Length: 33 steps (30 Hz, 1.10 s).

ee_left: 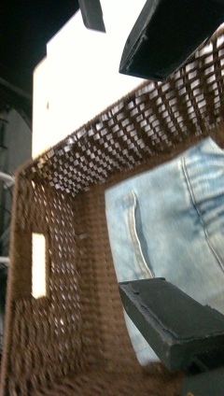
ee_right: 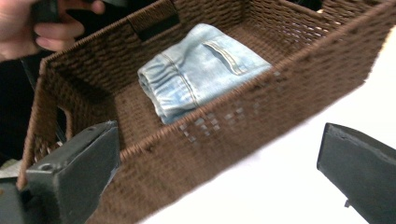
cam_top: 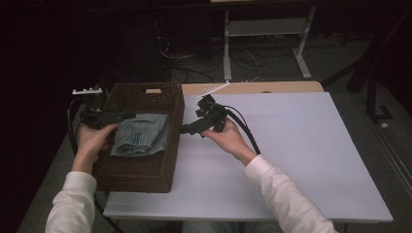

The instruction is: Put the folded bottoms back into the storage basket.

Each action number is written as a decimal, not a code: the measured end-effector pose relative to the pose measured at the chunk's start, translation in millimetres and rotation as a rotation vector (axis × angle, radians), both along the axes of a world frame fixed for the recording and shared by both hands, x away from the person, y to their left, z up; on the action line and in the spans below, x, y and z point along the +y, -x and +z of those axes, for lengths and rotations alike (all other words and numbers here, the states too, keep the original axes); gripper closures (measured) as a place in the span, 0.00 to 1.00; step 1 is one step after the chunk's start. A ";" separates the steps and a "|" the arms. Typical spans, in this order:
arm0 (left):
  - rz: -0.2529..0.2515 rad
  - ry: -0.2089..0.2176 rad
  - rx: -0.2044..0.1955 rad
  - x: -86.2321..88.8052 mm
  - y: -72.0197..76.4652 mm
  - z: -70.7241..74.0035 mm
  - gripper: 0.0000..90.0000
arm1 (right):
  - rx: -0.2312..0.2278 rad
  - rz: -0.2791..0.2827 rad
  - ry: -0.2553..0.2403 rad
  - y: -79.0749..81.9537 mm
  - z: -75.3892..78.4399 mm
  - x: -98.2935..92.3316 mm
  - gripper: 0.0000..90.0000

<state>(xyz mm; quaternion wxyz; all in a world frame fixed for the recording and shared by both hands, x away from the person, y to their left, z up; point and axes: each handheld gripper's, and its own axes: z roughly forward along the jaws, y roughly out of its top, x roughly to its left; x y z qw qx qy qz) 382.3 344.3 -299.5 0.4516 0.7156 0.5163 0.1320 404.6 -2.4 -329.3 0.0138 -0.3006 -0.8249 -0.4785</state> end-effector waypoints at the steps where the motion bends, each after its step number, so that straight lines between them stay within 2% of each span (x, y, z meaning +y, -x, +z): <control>1: -0.006 -0.001 -0.011 -2.8 2.3 1.0 0.00 | -0.001 -0.002 0.004 0.4 0.3 -3.6 0.00; 7: -0.055 0.022 -0.060 -17.5 16.0 5.1 0.00 | -0.010 -0.017 0.005 2.3 0.1 -25.1 0.00; 12: -0.077 0.037 -0.092 -27.0 26.8 7.2 0.00 | -0.013 -0.035 -0.001 4.3 -0.9 -41.8 0.00; 19: -0.112 0.063 -0.157 -39.9 42.7 9.9 0.00 | -0.043 -0.056 -0.032 12.0 4.4 -63.9 0.00; 26: -0.147 0.070 -0.189 -54.0 58.1 8.1 0.00 | -0.060 -0.065 -0.037 23.0 6.3 -84.6 0.00; 33: -0.175 0.096 -0.203 -67.3 69.3 -0.7 0.00 | -0.061 -0.084 -0.048 37.3 -0.7 -108.1 0.00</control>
